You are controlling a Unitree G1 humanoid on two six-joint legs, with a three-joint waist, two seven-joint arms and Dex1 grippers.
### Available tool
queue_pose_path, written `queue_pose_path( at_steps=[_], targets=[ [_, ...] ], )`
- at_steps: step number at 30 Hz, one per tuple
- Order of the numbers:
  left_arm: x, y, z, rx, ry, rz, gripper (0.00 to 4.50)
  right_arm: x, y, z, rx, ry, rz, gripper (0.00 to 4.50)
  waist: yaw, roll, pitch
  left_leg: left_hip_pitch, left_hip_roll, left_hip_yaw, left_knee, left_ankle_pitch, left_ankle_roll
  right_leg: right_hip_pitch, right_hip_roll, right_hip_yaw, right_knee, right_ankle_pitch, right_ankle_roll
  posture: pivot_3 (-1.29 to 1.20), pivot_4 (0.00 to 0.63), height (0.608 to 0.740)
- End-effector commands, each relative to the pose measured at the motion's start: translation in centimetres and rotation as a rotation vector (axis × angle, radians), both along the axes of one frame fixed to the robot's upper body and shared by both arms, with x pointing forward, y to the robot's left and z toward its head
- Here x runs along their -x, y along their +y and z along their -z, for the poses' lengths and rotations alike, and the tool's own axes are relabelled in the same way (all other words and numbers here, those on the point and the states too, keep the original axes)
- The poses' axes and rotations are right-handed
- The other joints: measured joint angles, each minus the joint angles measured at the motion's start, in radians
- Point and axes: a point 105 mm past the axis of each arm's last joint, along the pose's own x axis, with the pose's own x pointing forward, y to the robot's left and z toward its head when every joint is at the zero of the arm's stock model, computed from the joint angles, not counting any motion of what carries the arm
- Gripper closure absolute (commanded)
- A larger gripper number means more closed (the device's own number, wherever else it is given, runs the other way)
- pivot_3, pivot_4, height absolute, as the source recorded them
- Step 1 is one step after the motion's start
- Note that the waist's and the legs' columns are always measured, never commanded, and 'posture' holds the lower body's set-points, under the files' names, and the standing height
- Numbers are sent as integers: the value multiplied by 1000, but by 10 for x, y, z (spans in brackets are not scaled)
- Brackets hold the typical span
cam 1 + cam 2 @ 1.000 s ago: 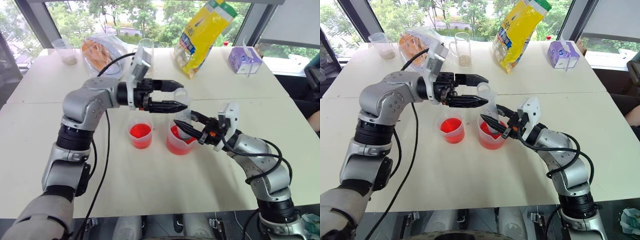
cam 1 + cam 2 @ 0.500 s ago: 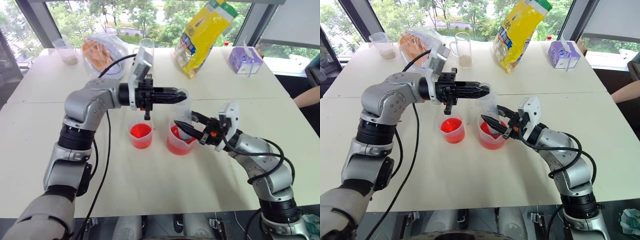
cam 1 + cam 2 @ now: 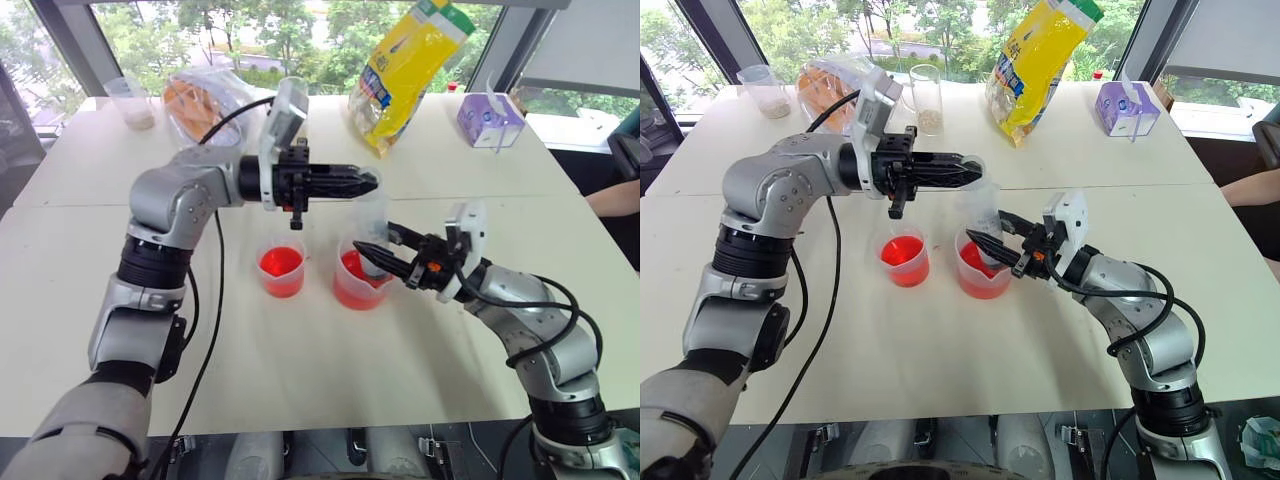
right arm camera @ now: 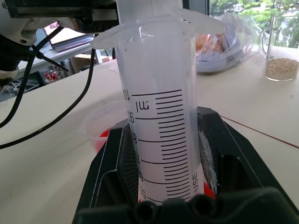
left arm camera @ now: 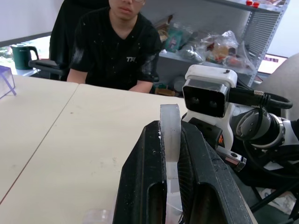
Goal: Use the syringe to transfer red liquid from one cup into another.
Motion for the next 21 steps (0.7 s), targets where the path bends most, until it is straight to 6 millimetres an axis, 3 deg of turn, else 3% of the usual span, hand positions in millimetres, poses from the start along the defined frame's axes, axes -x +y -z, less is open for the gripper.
queue_pose_path(
  at_steps=[1, 21],
  targets=[
    [-2, 19, -50, 116, -174, -78, 4399, 11, 10, 20, 43, 78, -84, 3111, 0, 0, 0, 0, 0, 0, 0, 0, 0, 0, 0, 0, 0, 0, 0, 0, 150, 740],
    [-3, 21, -52, 109, -184, -78, 4399, 7, 12, 5, 26, 31, -82, 3111, 0, 0, 0, 0, 0, 0, 0, 0, 0, 0, 0, 0, 0, 0, 0, 0, 150, 740]
  ],
)
